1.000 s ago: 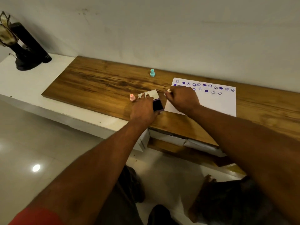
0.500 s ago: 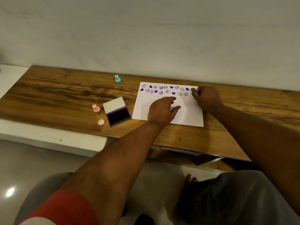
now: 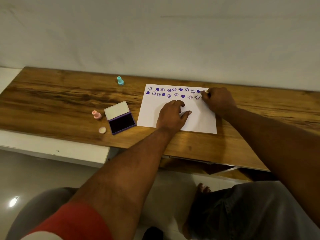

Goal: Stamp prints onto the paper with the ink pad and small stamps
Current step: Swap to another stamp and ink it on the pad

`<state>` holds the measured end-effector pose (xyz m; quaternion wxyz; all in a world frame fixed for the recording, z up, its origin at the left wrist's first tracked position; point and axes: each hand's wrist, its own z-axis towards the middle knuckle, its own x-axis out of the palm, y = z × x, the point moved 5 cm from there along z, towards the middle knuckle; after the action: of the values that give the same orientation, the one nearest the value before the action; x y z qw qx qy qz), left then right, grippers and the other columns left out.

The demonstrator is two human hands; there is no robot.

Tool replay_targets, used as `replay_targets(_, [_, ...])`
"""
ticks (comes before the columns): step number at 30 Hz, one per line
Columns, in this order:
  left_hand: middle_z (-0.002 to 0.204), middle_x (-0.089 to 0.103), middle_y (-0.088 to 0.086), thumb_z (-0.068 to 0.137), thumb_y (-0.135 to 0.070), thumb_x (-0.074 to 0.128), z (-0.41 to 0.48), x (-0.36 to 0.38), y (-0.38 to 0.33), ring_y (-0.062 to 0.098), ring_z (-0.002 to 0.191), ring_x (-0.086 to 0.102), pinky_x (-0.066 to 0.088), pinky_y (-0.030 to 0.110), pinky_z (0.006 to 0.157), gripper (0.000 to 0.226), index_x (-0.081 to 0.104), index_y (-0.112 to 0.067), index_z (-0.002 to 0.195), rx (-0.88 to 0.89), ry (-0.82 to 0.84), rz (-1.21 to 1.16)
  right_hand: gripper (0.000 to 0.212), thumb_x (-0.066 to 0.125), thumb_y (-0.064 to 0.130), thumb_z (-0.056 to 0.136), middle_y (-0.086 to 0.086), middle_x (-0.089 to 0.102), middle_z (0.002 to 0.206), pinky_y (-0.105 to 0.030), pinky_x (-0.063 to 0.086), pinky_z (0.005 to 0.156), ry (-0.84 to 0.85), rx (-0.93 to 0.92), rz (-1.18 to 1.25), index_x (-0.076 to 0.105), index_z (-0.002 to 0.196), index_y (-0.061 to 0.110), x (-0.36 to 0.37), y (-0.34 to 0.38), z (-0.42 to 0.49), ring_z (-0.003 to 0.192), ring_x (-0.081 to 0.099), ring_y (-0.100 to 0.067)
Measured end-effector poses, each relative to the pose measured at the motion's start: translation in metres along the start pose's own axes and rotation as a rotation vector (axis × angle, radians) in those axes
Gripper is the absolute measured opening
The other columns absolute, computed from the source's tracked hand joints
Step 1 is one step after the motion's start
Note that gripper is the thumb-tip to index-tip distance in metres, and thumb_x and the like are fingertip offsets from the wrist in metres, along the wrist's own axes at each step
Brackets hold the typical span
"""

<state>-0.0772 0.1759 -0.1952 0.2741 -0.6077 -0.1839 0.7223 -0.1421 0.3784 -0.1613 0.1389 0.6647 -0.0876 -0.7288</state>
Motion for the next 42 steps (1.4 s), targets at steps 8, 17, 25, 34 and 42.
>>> replay_targets(8, [0.102, 0.067, -0.004, 0.091, -0.062, 0.069, -0.001, 0.002, 0.0, 0.009, 0.09, 0.054, 0.047, 0.025, 0.081, 0.054, 0.066, -0.021, 0.125, 0.019, 0.001, 0.016, 0.047, 0.052, 0.044, 0.101, -0.025, 0.07, 0.087, -0.034, 0.033, 0.064, -0.002, 0.016, -0.024, 0.069, 0.084, 0.004, -0.001, -0.001, -0.001, 0.084, 0.062, -0.043])
replay_targets(17, [0.108, 0.069, -0.001, 0.091, -0.06, 0.071, -0.002, 0.002, 0.0, 0.014, 0.098, 0.061, 0.05, 0.029, 0.087, 0.055, 0.066, -0.019, 0.127, 0.036, -0.02, -0.018, 0.047, 0.041, 0.051, 0.102, -0.015, 0.067, 0.073, -0.036, 0.034, 0.059, -0.426, -0.12, -0.016, 0.055, 0.076, 0.014, -0.088, 0.043, 0.021, 0.07, 0.061, -0.04])
replay_targets(25, [0.105, 0.068, 0.001, 0.091, -0.06, 0.071, 0.0, 0.001, 0.0, 0.017, 0.097, 0.061, 0.048, 0.029, 0.083, 0.055, 0.067, -0.018, 0.126, 0.055, -0.043, 0.013, 0.044, 0.038, 0.039, 0.107, -0.022, 0.069, 0.112, -0.04, 0.05, 0.078, 0.058, 0.057, -0.281, 0.065, 0.116, 0.006, 0.015, 0.018, -0.017, 0.102, 0.065, -0.042])
replay_targets(34, [0.106, 0.068, 0.0, 0.09, -0.063, 0.07, -0.001, 0.003, 0.002, 0.016, 0.097, 0.061, 0.046, 0.026, 0.082, 0.056, 0.066, -0.019, 0.126, 0.042, -0.032, 0.01, 0.047, 0.033, 0.042, 0.108, -0.018, 0.069, 0.117, -0.04, 0.05, 0.079, 0.132, 0.043, -0.404, 0.063, 0.124, 0.009, 0.01, 0.021, -0.013, 0.106, 0.066, -0.036])
replay_targets(42, [0.106, 0.068, 0.0, 0.09, -0.061, 0.071, -0.002, 0.001, -0.001, 0.016, 0.097, 0.061, 0.047, 0.028, 0.085, 0.056, 0.066, -0.019, 0.127, 0.038, -0.023, -0.005, 0.053, 0.032, 0.048, 0.107, -0.021, 0.068, 0.118, -0.04, 0.048, 0.08, 0.17, 0.041, -0.294, 0.062, 0.125, 0.008, 0.011, 0.013, -0.008, 0.105, 0.064, -0.037])
